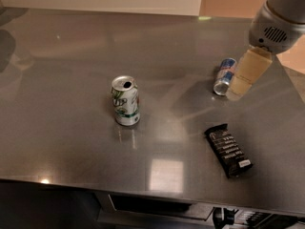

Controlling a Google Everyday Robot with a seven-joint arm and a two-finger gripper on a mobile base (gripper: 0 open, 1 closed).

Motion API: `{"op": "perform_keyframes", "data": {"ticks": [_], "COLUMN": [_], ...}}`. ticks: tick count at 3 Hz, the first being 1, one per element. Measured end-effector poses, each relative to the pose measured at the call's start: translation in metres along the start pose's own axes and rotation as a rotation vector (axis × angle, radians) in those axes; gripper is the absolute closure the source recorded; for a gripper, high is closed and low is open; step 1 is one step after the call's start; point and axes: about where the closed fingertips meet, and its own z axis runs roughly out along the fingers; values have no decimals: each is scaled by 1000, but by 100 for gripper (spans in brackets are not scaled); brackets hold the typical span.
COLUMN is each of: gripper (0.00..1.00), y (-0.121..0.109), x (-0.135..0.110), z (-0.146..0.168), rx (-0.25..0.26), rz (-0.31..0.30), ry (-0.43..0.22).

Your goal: Pick redbull can

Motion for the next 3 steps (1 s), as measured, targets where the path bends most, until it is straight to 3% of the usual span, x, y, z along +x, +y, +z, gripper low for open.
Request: {"op": "perform_keyframes", "data": {"ticks": [2,3], "gripper": [0,0], "y": [-50,-71], "x": [-8,-9], "z": [36,59], "rx": [70,81], "rz": [366,553], "ry": [66,85]}}
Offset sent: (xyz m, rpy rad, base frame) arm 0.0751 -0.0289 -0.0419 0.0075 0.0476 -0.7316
